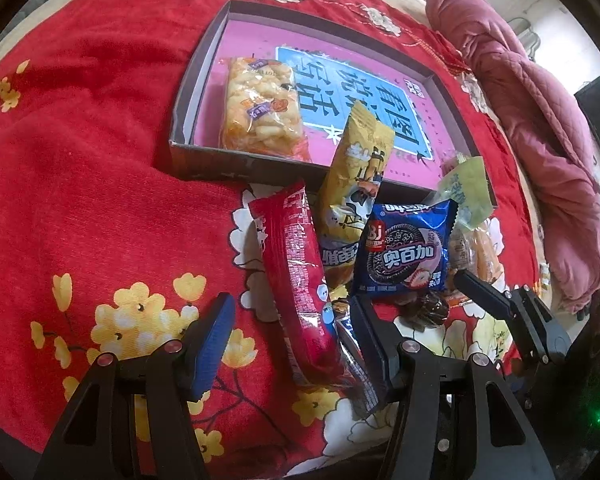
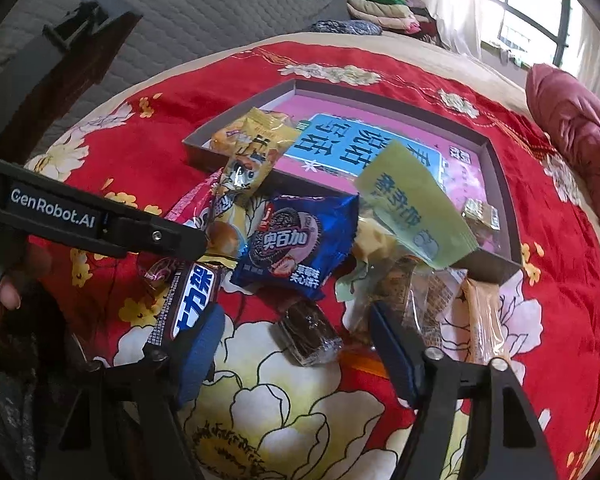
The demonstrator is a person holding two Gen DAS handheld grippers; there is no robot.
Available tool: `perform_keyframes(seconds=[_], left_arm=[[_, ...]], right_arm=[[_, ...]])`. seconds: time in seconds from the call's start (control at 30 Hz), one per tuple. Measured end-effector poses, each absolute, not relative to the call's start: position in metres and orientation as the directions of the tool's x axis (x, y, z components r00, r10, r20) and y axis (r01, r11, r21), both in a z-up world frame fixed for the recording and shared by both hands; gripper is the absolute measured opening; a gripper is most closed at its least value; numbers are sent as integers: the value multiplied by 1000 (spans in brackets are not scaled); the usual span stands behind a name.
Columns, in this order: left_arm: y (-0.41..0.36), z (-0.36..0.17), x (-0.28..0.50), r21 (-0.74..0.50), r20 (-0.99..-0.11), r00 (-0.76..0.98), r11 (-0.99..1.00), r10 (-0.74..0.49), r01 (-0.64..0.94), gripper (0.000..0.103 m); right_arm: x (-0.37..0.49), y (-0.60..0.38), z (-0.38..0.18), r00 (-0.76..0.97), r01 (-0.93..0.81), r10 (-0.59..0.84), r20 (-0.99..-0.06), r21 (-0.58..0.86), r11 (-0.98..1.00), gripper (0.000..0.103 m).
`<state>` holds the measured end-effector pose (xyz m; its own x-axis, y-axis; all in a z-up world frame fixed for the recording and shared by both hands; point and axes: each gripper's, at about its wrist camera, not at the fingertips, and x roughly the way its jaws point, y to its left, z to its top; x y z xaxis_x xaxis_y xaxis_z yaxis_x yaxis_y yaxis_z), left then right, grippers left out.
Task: Organize snacks
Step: 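Move the right tool to the dark brown wrapped snack while the left tool approaches the red snack bag, then close the right tool on the brown snack while the left tool closes on the red bag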
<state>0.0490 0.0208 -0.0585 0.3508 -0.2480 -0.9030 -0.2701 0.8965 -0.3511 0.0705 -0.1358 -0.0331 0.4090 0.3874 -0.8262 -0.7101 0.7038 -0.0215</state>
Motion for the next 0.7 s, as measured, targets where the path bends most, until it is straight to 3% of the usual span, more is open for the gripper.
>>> perform_keyframes(seconds=[0.23, 0.37, 0.5, 0.57, 0.63, 0.7], left_arm=[[19, -60, 51, -343, -903, 357, 900, -237, -270, 61], [18, -61, 53, -341, -903, 362, 900, -234, -271, 61], [17, -63, 53, -333, -903, 370, 902, -220, -276, 61], [16, -63, 54, -321, -906, 368, 907, -210, -272, 56], [15, -64, 54, -313, -909, 364, 910, -203, -272, 41], [17, -67, 55, -333, -906, 357, 903, -227, -272, 39]], right_arm=[[71, -129, -45, 388, -727, 362, -848, -40, 686, 53], [75, -131, -50, 373, -717, 354, -858, -24, 696, 35], [77, -135, -50, 363, -710, 370, -856, 3, 704, 33], [77, -135, -49, 365, -711, 369, -855, 0, 704, 33], [77, -135, -49, 365, -710, 371, -854, 2, 704, 33], [77, -136, -48, 364, -708, 374, -853, 7, 706, 32]])
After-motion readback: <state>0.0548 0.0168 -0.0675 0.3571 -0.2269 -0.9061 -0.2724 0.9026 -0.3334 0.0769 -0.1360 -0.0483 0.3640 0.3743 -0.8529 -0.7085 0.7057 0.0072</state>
